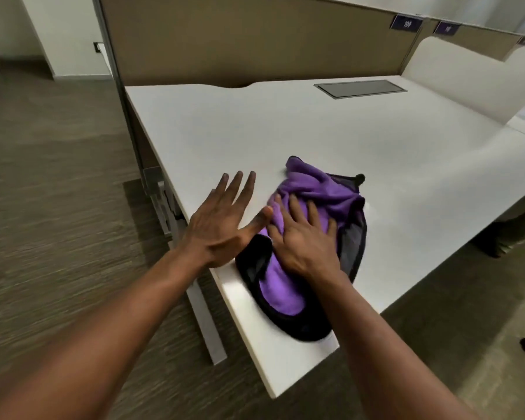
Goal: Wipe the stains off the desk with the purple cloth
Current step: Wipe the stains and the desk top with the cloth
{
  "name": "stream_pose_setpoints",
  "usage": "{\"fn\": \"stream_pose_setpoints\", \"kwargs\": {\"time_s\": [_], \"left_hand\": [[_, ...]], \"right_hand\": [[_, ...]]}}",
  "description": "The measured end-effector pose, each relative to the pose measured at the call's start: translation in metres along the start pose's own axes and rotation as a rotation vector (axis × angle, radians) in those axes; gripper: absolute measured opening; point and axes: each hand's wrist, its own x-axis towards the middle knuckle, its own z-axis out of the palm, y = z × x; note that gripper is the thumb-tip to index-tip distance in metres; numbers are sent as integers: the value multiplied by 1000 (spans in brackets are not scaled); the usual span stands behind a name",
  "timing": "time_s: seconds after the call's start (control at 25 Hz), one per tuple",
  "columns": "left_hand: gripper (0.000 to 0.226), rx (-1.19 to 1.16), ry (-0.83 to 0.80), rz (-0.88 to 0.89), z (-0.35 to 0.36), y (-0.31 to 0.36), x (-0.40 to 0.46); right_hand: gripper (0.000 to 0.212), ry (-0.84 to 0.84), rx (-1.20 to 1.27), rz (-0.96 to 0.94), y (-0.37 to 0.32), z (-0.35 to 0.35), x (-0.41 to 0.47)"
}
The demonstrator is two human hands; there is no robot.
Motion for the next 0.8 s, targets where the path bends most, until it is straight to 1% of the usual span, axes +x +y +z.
{"fn": "stream_pose_setpoints", "kwargs": {"time_s": [0.04,0.08,0.16,0.2,0.24,0.28,0.4,0.48,0.56,0.64,0.8], "left_hand": [[103,-63,18,-57,1,1,3],[106,-75,32,-87,1,2,4],[106,-28,37,-86,2,3,2],[106,0,34,-76,2,4,1],[105,24,27,-73,2,4,1],[103,46,16,-75,3,3,1],[92,101,-16,-84,8,3,2],[88,122,-6,-83,10,5,2],[85,112,18,-91,10,5,2],[85,88,41,-93,9,6,3],[92,49,110,-80,10,1,5]], "right_hand": [[62,-18,-6,-87,-11,1,8],[62,-40,-9,-177,-17,0,12],[68,-75,-19,-331,-10,-6,6],[73,-77,-23,-370,5,-8,-3],[76,-66,-26,-367,25,-11,-11],[79,-51,-31,-317,48,-14,-17],[85,14,-35,-7,124,-27,-12],[77,50,-3,181,151,-36,14],[64,40,15,255,141,-37,48],[60,9,-9,183,104,-31,68],[62,-32,-26,-226,12,-13,64]]}}
